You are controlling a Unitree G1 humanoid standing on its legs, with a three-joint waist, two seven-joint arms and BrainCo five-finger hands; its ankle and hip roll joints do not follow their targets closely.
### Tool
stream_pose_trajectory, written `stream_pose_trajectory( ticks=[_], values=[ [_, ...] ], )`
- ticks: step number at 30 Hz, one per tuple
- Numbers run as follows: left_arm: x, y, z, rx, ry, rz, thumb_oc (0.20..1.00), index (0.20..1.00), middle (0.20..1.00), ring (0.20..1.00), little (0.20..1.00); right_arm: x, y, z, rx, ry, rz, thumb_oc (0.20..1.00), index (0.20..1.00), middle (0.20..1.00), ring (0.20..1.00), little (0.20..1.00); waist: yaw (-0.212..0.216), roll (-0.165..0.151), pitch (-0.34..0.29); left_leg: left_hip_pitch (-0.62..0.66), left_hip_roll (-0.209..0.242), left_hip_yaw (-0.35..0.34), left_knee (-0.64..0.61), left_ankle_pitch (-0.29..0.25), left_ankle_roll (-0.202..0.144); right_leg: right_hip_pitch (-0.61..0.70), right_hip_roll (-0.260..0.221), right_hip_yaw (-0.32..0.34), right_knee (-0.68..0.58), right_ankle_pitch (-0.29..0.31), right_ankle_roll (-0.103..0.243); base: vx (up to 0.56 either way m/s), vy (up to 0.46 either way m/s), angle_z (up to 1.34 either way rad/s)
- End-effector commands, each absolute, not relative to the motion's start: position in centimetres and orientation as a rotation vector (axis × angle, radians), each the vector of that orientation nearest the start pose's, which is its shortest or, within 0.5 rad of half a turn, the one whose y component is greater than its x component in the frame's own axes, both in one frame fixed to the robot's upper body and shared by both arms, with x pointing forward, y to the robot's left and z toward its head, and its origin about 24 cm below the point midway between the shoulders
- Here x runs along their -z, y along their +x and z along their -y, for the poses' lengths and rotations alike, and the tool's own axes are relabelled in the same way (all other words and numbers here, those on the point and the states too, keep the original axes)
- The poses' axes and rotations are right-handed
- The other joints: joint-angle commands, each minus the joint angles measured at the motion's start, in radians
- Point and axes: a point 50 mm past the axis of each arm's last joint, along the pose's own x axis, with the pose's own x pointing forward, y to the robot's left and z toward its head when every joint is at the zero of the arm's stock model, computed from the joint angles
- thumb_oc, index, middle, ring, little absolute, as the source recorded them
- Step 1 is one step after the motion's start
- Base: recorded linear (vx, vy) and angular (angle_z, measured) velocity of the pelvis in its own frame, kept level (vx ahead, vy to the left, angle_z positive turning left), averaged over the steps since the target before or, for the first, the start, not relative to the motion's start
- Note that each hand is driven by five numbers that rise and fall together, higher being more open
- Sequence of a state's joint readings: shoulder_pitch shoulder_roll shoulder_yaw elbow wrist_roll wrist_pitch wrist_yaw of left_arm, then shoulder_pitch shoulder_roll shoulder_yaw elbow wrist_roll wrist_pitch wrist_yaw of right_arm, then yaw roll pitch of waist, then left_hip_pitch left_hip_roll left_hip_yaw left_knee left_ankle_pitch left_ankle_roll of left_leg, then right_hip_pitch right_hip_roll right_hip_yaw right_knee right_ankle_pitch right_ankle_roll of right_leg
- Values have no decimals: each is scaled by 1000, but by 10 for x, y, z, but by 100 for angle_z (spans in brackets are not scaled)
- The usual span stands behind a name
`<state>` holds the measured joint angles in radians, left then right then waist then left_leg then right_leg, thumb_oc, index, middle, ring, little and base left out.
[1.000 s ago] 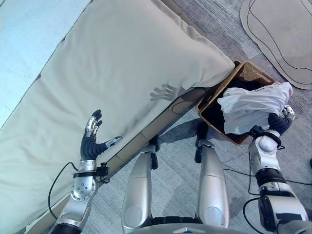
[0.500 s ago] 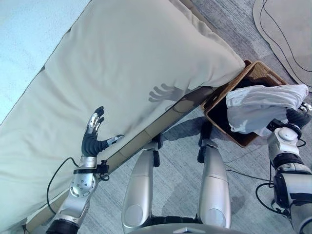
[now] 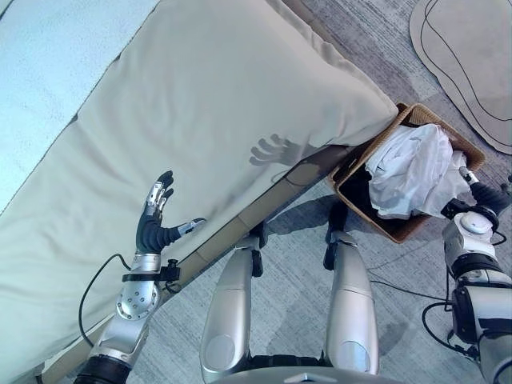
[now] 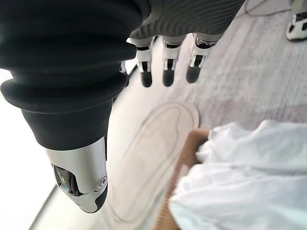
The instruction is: Pick up clothes into the bucket
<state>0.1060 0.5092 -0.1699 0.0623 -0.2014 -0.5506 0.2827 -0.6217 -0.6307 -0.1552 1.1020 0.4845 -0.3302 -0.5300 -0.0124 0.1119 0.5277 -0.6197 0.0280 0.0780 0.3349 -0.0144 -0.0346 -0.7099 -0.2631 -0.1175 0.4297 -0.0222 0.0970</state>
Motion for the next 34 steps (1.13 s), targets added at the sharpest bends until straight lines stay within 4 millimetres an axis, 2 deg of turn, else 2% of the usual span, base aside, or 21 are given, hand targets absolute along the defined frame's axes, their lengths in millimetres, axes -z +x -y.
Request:
stream_pose_trajectory(
  ticks=[1, 5, 9, 12, 14, 16, 17, 20, 21, 23, 29, 34],
  values=[
    [-78, 219, -228, -125, 164, 410, 1000, 1000, 1000, 1000, 1000, -98, 291, 386, 1072, 55, 137, 1000, 1000, 1000, 1000, 1000, -30, -6, -25, -5, 19, 16, 88, -80, 3, 102, -33, 34, -45, 22, 50, 0, 0, 0],
    [-77, 222, -228, -137, 145, 410, 1000, 1000, 1000, 1000, 1000, -94, 292, 369, 1006, 59, 199, 1000, 1000, 1000, 1000, 1000, -41, -21, -38, 31, 22, 16, 66, -75, 2, 145, -32, 25, -75, 31, 53, 0, 0, 0],
    [-73, 224, -227, -153, 121, 402, 1000, 1000, 1000, 1000, 1000, -76, 282, 338, 887, 56, 233, 1000, 1000, 1000, 1000, 1000, -55, -49, -67, 114, 25, 5, 9, -60, -2, 241, -34, 3, -135, 51, 61, 68, -29, 2],
    [-67, 225, -228, -164, 101, 378, 1000, 1000, 1000, 1000, 1000, -59, 270, 318, 802, 86, 232, 1000, 1000, 1000, 1000, 1000, -67, -72, -99, 183, 31, -7, -49, -44, -7, 320, -35, -18, -189, 70, 70, 98, -48, 6],
    [-59, 224, -231, -168, 84, 332, 1000, 1000, 1000, 1000, 1000, -35, 254, 302, 732, 142, 173, 1000, 1000, 1000, 1000, 1000, -79, -100, -140, 260, 36, -18, -113, -18, -10, 412, -26, -41, -265, 94, 75, 144, -71, 6],
    [-57, 224, -232, -167, 77, 318, 1000, 1000, 1000, 1000, 1000, -29, 250, 296, 703, 152, 154, 1000, 1000, 1000, 1000, 1000, -81, -108, -149, 294, 38, -20, -140, -10, -14, 449, -20, -50, -293, 100, 77, 96, -35, 3],
    [-50, 222, -234, -176, 55, 283, 1000, 1000, 1000, 1000, 1000, -16, 243, 283, 636, 172, 109, 1000, 1000, 1000, 1000, 1000, -84, -124, -180, 343, 43, -19, -182, 1, -18, 495, -5, -59, -339, 114, 79, 84, -25, -1],
    [-46, 220, -234, -176, 47, 259, 1000, 1000, 1000, 1000, 1000, -6, 237, 274, 586, 176, 65, 1000, 1000, 1000, 1000, 1000, -85, -136, -204, 393, 47, -9, -224, 12, -21, 536, 6, -63, -381, 129, 81, 69, 7, -2],
    [-43, 218, -235, -186, 45, 248, 1000, 1000, 1000, 1000, 1000, -1, 234, 265, 543, 163, 41, 1000, 1000, 1000, 1000, 1000, -87, -143, -229, 424, 48, 1, -263, 26, -23, 559, 15, -64, -412, 140, 84, 51, 27, -11],
    [-42, 217, -235, -193, 41, 245, 1000, 1000, 1000, 1000, 1000, 3, 232, 261, 526, 168, 23, 1000, 1000, 1000, 1000, 1000, -87, -146, -243, 441, 48, 5, -286, 34, -25, 569, 21, -67, -424, 144, 85, 29, 28, -15],
    [-37, 221, -231, -229, 41, 237, 1000, 1000, 1000, 1000, 1000, 25, 220, 230, 405, 180, -77, 1000, 1000, 1000, 1000, 1000, -98, -164, -313, 530, 67, 22, -402, 84, -38, 628, 49, -80, -477, 151, 88, 9, 8, -3],
    [-30, 223, -229, -250, 13, 211, 1000, 1000, 1000, 1000, 1000, 28, 222, 214, 331, 198, -99, 1000, 1000, 1000, 1000, 1000, -96, -167, -338, 556, 73, 31, -414, 86, -41, 650, 57, -79, -484, 145, 84, 2, 1, 1]
  ],
)
